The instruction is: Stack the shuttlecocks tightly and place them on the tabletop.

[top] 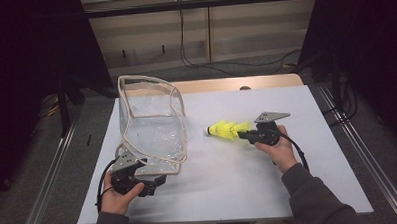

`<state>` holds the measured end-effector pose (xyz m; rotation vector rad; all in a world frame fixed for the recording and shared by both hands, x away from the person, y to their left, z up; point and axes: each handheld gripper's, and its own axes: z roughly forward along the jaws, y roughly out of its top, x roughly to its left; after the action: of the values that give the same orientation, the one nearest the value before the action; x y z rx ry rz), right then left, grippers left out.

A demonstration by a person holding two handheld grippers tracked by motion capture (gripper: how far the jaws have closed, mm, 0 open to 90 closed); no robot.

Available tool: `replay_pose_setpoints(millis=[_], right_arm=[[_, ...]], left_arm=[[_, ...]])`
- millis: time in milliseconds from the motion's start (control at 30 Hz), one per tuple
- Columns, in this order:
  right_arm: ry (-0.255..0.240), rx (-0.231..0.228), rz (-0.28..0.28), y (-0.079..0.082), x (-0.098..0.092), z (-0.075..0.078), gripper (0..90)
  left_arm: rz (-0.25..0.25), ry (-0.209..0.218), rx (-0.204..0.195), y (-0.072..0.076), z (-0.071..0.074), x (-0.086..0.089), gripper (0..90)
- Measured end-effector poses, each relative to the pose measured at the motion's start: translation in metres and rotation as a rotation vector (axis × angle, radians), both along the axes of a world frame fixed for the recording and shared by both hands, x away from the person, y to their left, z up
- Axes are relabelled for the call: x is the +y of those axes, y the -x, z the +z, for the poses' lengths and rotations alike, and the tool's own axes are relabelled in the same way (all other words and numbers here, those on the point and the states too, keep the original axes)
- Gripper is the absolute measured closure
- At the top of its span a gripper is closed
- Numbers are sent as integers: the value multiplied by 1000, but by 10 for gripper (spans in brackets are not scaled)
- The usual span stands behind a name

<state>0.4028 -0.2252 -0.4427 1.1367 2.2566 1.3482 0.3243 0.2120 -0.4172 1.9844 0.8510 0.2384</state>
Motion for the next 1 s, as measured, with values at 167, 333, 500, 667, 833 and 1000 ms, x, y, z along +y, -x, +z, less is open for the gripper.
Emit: replay_pose_setpoints(millis=[167,333,500,667,833,1000], right_arm=[[0,1,5,-1,2,-1,889],[7,1,7,-1,3,-2,889],[2,-1,5,-1,5,-2,889],[2,-1,3,-2,7,-3,888],[5,-2,1,-3,9,-5,888],[9,-4,3,-4,11,-7,888]], left_arm=[[0,-2,-1,0,0,0,48],[0,-2,-1,0,0,0,48],[1,-2,-2,0,0,0,48],[0,-2,-1,0,0,0,48],[0,-2,0,0,0,0,48],[2,-1,-1,0,0,1,48]])
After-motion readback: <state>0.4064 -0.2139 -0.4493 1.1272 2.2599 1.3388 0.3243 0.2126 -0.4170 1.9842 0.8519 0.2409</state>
